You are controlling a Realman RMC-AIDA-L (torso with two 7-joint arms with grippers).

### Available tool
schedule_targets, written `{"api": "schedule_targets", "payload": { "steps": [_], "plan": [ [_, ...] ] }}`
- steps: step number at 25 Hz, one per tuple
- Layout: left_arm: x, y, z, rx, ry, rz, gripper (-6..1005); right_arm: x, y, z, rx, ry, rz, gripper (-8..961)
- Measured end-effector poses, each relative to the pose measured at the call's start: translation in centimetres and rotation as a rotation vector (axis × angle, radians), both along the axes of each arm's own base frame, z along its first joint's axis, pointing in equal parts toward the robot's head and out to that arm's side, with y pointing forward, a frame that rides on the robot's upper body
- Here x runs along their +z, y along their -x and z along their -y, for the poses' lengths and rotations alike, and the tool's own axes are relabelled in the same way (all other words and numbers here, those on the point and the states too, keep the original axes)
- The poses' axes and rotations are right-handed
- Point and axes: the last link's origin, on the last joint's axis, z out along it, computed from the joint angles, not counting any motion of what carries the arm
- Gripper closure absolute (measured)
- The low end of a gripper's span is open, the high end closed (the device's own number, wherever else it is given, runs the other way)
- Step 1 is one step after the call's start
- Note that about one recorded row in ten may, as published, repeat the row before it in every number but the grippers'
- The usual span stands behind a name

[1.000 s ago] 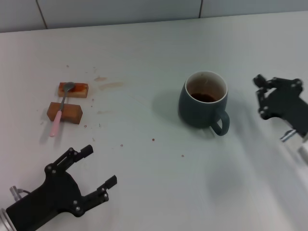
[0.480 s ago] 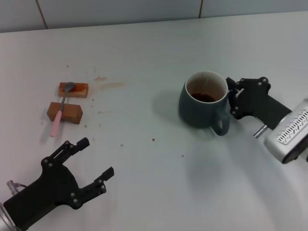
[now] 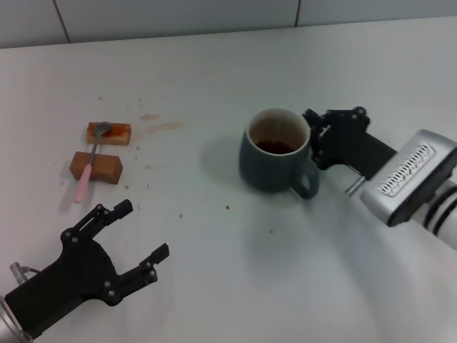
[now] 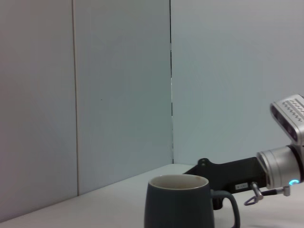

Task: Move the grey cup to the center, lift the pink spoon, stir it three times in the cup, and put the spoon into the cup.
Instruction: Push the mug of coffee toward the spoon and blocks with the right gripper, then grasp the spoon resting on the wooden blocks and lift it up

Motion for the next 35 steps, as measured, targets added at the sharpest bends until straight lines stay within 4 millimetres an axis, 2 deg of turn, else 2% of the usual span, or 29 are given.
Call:
{"api": "schedule_targets", "payload": {
  "steps": [14, 19, 23, 26, 29, 30, 31, 32, 35],
  "plan": [
    [0.2, -0.1, 0.0, -0.008, -0.003, 0.01, 140, -2.4, 4.4, -1.6, 0.04, 0.081, -0.039, 877],
    [0.2, 0.0, 0.2, -0.003, -0.008, 0.015, 140, -2.9, 5.1, -1.5, 0.047, 0.1, -0.046, 870],
    [0.2, 0.0, 0.3, -0.002, -0.007, 0.015, 140, -2.9, 4.9, -1.4, 0.038, 0.098, -0.052, 865],
    [0.2, 0.0, 0.3, -0.002, -0.007, 0.015, 140, -1.7, 3.8, -1.3, 0.001, 0.035, -0.103, 860],
    [0.2, 0.0, 0.2, -0.002, -0.008, 0.014, 140, 1.0, 1.9, -0.5, -0.031, -0.088, -0.211, 856],
    [0.2, 0.0, 0.2, -0.002, -0.008, 0.013, 140, 2.1, 1.1, 0.2, -0.033, -0.125, -0.259, 855],
    [0.2, -0.1, 0.1, -0.002, -0.008, 0.013, 140, 3.8, 0.0, 1.7, -0.015, -0.148, -0.354, 853],
    [0.2, -0.1, 0.1, -0.003, -0.008, 0.013, 140, 3.8, 0.0, 1.7, -0.015, -0.148, -0.354, 852],
    [0.2, -0.1, 0.1, -0.003, -0.006, 0.015, 140, 6.2, -1.2, 5.1, 0.065, -0.105, -0.491, 848]
  ]
}}
